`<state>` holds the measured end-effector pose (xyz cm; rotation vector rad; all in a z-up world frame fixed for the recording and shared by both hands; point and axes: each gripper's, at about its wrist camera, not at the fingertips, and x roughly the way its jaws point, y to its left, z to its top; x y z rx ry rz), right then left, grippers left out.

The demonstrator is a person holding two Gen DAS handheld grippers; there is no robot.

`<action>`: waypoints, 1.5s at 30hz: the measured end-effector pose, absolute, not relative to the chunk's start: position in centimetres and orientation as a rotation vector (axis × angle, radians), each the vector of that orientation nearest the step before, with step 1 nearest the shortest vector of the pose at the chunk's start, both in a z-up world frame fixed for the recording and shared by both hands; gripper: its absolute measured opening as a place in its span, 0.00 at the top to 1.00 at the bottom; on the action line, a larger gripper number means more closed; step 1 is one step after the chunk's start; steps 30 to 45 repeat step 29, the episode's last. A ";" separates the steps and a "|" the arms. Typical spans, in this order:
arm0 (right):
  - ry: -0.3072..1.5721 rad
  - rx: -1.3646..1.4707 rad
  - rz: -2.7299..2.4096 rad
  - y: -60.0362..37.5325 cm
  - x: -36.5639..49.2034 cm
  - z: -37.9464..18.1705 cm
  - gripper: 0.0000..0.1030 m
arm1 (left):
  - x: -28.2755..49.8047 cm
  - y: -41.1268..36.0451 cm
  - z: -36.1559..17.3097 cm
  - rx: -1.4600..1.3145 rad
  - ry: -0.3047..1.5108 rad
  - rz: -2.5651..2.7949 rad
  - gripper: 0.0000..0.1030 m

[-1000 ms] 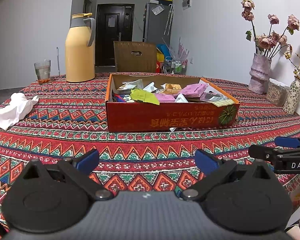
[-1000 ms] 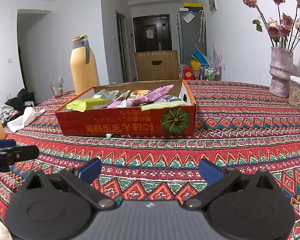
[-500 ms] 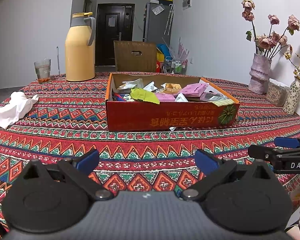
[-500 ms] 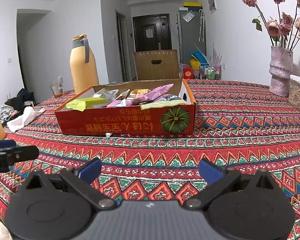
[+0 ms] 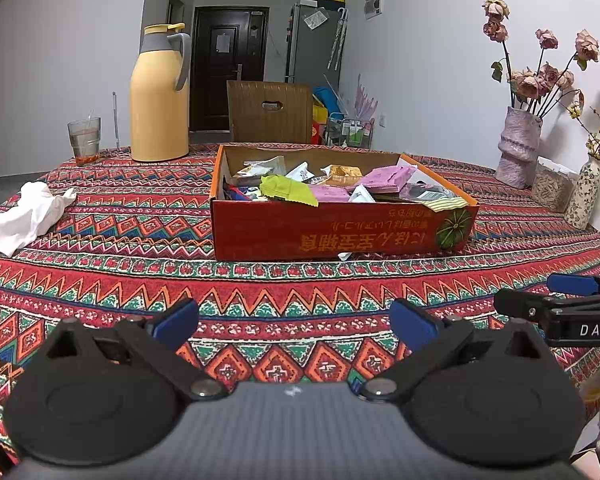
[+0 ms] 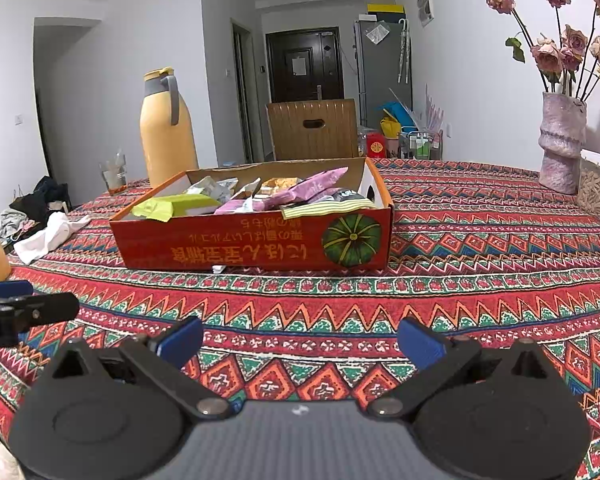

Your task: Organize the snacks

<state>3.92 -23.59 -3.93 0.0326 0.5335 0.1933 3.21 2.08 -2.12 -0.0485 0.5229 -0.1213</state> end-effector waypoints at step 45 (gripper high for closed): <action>0.537 0.033 0.197 -23.6 3.9 -4.1 0.00 | 3.2 1.9 -2.0 -0.047 0.513 -0.132 0.00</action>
